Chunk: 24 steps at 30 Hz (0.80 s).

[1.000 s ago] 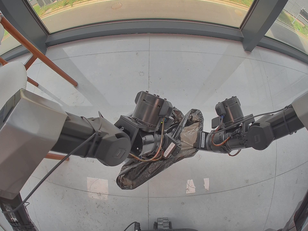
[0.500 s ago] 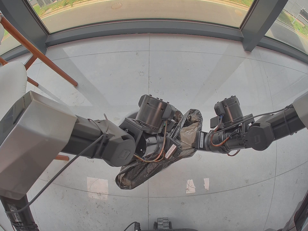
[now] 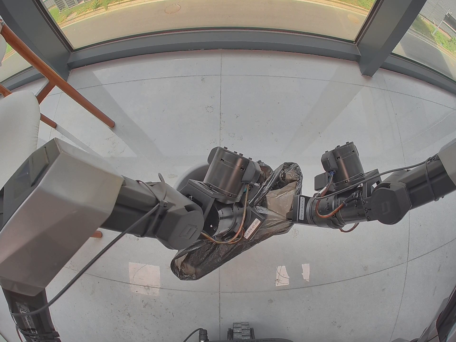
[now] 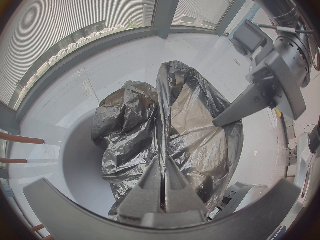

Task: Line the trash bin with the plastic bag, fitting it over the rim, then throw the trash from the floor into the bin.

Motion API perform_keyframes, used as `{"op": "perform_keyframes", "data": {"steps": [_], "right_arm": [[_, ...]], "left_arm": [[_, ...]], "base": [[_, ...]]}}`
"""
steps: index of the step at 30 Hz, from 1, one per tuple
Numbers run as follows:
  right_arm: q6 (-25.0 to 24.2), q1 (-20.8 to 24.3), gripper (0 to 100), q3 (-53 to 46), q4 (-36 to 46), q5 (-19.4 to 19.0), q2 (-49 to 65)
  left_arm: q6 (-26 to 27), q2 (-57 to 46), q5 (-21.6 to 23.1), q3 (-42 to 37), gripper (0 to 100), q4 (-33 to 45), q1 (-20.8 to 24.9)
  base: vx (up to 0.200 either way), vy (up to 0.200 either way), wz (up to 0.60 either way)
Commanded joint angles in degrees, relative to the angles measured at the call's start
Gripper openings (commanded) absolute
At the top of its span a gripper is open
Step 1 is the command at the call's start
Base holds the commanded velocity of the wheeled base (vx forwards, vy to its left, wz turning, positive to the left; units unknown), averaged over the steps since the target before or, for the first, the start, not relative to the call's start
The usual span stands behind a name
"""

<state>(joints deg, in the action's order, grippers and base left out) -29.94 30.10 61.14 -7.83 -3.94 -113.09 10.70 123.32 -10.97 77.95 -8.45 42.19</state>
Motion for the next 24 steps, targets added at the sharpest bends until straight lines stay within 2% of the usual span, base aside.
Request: {"op": "perform_keyframes", "data": {"steps": [1, 8, 12, 15, 19, 24], "right_arm": [[0.15, -0.13, 0, -3.48, -3.42, 0.07, 0.86], [3.49, -0.04, 0, -7.79, -9.49, -0.46, 3.49], [4.63, 0.14, 0, -9.72, -9.84, -0.54, 4.9], [4.63, 0.14, 0, -9.46, -9.84, -0.54, 4.99], [5.07, 1.1, 0, -9.02, -9.93, -0.63, 4.55], [7.18, 1.81, 0, -7.61, -9.93, -0.81, 2.79]], "left_arm": [[-0.33, -1.5, 0.07, -0.43, 0, -0.08, -0.09], [-0.95, -6.51, -0.01, -0.52, 0, 0.27, -0.88], [-2.09, -10.91, 0.07, -1.31, 0, 0.54, -4.22], [-2.53, -14.69, 0.42, -3.77, 0, 0.54, -9.85], [-2.53, -15.74, 0.86, -4.82, 0, 0.1, -13.54], [-2.79, -15.21, 0.95, -4.38, 0, 0.01, -14.33]], "base": [[0.0, 0.0, 0.0], [0.0, 0.0, 0.0], [0.0, 0.0, 0.0], [0.0, 0.0, 0.0], [0.0, 0.0, 0.0], [0.0, 0.0, 0.0]]}}
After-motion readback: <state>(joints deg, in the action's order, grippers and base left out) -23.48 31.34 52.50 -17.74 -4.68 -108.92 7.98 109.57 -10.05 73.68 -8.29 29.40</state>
